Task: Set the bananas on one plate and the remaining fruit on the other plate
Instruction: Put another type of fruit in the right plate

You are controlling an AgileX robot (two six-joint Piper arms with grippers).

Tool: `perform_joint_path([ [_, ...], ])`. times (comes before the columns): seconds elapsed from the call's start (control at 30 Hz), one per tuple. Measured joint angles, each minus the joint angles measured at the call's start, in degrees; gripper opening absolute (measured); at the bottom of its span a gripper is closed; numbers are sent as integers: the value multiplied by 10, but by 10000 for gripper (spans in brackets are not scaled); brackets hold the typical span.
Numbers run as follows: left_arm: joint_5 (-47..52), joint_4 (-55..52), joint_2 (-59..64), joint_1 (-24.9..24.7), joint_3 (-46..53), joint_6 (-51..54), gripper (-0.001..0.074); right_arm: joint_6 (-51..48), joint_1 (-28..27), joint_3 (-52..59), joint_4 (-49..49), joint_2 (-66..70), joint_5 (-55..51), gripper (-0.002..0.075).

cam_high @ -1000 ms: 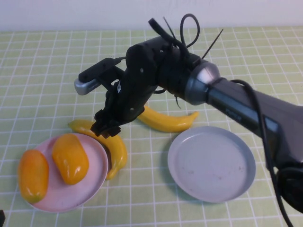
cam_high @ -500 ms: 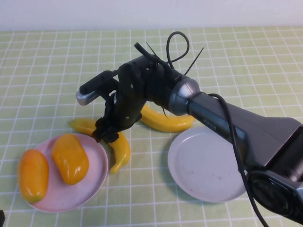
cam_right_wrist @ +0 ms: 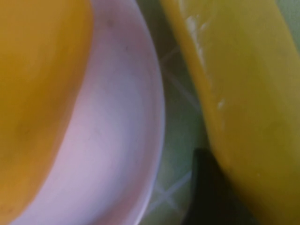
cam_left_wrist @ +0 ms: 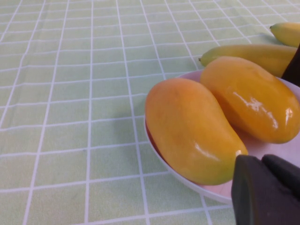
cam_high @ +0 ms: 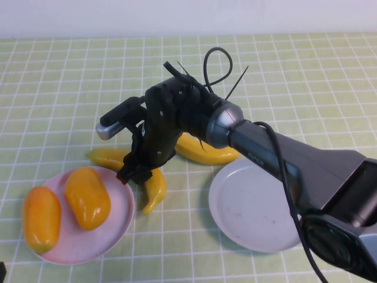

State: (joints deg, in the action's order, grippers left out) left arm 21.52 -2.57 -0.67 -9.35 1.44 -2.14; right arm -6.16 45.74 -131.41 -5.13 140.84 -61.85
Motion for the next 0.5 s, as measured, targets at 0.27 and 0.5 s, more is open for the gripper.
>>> perform_joint_path([
  [0.27, 0, 0, 0, 0, 0, 0, -4, 80, 2, -34, 28, -40, -87, 318],
  [0.5, 0, 0, 0, 0, 0, 0, -3, 154, -14, 60, 73, -180, -89, 318],
])
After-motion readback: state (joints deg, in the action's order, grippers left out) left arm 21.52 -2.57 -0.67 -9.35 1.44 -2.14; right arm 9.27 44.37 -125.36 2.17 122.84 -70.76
